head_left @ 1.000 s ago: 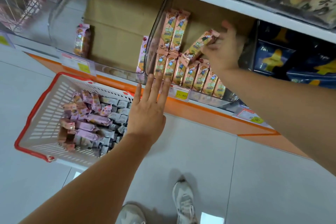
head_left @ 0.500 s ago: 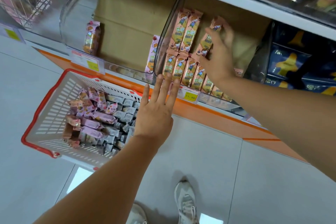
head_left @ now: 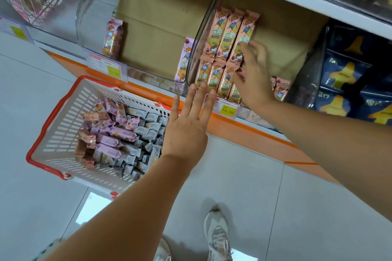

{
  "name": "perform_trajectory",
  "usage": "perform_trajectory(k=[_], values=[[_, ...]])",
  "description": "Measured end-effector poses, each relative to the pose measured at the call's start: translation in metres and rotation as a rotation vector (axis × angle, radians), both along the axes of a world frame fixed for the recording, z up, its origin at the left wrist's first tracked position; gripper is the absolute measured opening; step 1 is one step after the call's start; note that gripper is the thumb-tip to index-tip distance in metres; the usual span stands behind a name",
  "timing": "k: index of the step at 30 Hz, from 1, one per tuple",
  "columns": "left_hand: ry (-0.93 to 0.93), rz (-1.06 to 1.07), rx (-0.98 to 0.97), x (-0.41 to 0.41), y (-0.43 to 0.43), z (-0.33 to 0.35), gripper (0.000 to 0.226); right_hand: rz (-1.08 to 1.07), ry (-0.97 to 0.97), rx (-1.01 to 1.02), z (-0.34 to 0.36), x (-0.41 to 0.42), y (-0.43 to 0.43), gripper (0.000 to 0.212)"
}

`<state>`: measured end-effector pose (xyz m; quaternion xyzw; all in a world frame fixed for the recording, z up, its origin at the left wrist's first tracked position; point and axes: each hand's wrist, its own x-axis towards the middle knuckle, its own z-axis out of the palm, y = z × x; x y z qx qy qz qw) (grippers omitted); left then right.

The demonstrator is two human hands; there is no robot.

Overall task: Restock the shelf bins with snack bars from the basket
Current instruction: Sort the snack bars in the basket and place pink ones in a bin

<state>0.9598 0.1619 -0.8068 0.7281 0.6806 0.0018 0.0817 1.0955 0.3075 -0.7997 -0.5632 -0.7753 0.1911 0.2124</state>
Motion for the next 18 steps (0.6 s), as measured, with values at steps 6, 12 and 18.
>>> perform_trajectory(k=[6,12,18], values=[[-0.138,-0.007,0.051,-0.012,-0.004,0.005,0.086,-0.018,0.101,0.041,0.011,-0.007,-0.029,0.055],[-0.132,0.191,0.096,-0.056,-0.053,-0.017,0.075,0.283,0.375,0.223,0.028,-0.067,-0.074,0.029],[-0.054,0.367,-0.297,-0.108,-0.122,-0.052,0.067,0.614,0.238,-0.169,-0.021,-0.136,-0.138,0.021]])
